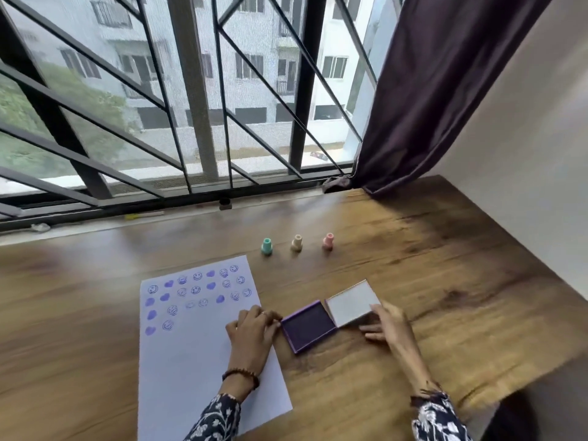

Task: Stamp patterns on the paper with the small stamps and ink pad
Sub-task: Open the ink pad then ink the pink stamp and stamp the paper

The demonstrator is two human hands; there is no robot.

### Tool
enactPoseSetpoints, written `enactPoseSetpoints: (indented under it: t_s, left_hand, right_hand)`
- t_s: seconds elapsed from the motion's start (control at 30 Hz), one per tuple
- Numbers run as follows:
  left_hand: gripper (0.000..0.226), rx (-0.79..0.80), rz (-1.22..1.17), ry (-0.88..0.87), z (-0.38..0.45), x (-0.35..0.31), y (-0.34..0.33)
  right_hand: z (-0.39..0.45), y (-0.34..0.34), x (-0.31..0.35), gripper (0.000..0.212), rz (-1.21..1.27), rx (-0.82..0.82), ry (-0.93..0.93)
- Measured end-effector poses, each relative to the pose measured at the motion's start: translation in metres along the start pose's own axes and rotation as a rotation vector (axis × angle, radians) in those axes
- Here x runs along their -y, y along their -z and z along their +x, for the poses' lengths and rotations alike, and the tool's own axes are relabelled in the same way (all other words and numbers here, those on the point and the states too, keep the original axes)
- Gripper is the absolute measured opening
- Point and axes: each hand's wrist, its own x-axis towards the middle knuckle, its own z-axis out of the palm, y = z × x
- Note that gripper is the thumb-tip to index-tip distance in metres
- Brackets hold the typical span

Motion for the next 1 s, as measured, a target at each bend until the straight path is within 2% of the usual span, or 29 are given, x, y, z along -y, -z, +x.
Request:
enactPoseSetpoints:
  t_s: [0.1, 0.23, 0.27, 0.37, 0.5, 0.6, 0.7, 0.77, 0.9, 1.0]
  left_hand:
    - [0.014, 0.000, -0.018, 0.004, 0.001, 0.001, 0.000]
    - [0.015, -0.049, 0.007, 0.049, 0.004, -0.004, 0.001]
    - [0.015, -0.074, 0.002, 0.068, 0.005, -0.006, 0.001]
    - [0.013, -0.140, -0.075, 0.116, 0.016, -0.016, 0.002]
    - [0.008, -0.118, -0.183, 0.193, 0.044, -0.042, 0.001]
    - [0.008, -0.069, -0.327, 0.195, 0.061, -0.062, 0.001]
    - [0.010, -0.026, -0.523, 0.201, 0.068, -0.072, 0.002]
    - [0.013, -0.004, -0.633, 0.219, 0.068, -0.073, 0.003]
    - [0.014, 0.093, -0.910, 0.330, 0.060, -0.074, 0.002]
    - [0.017, 0.195, -1.081, 0.371, 0.051, -0.076, 0.002]
  right_hand:
    - [0.006, 0.008, -0.006, 0.021, -0.197, -0.056, 0.115]
    - [0.007, 0.014, -0.004, 0.033, -0.698, -0.187, 0.229]
    - [0.009, 0.012, -0.001, 0.037, -0.755, -0.223, 0.256]
    - [0.023, -0.005, 0.024, 0.038, -0.740, -0.260, 0.387]
    - [0.063, -0.045, 0.073, 0.031, -0.701, -0.167, 0.594]
    - [0.090, -0.068, 0.095, 0.034, -0.707, -0.079, 0.599]
    - [0.099, -0.076, 0.097, 0.024, -0.791, -0.049, 0.575]
    - [0.091, -0.073, 0.095, 0.019, -0.679, -0.026, 0.551]
    - [0.044, -0.062, 0.079, 0.014, -0.118, 0.220, 0.416]
    - [0.009, -0.055, 0.063, 0.013, -0.018, 0.356, 0.386]
